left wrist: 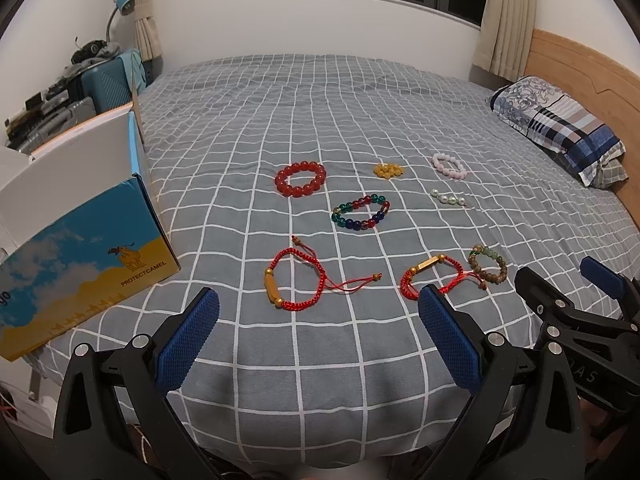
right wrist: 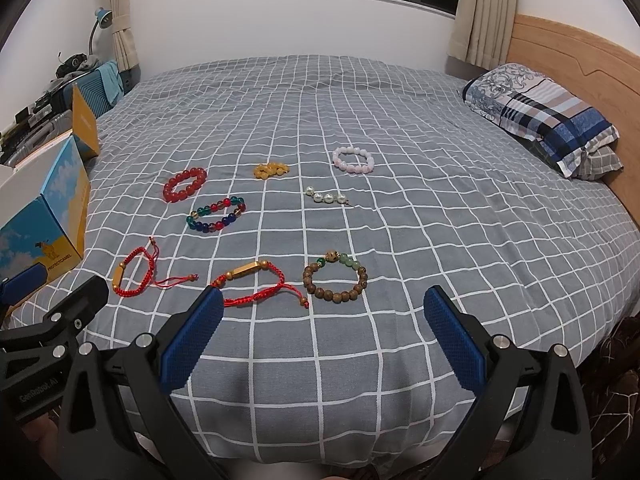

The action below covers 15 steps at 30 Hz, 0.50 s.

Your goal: Organize jewelry

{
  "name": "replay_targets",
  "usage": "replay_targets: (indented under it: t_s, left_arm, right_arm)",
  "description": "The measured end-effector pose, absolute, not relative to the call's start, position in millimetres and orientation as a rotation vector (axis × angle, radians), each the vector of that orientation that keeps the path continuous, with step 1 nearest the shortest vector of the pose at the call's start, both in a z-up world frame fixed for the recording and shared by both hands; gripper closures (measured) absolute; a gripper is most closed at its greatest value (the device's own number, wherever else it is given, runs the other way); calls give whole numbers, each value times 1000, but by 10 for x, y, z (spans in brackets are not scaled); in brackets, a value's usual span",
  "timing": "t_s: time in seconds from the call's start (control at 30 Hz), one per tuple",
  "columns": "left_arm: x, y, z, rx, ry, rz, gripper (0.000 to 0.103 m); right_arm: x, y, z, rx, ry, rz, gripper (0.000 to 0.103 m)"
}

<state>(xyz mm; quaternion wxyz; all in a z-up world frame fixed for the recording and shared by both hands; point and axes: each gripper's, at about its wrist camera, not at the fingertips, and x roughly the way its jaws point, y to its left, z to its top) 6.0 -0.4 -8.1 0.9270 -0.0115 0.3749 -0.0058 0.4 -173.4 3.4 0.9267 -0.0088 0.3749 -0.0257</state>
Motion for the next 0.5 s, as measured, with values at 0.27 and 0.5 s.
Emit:
replay_targets:
  t_s: [0.27, 0.5]
  left_arm:
    - [61, -4, -83, -20, 771, -11, 6]
    - [62, 23, -101, -23, 776, -3, 6]
  right_arm:
    - [4, -1739, 39, -18, 769, -52, 7]
    - [2, -1740, 40, -17, 766, -52, 7]
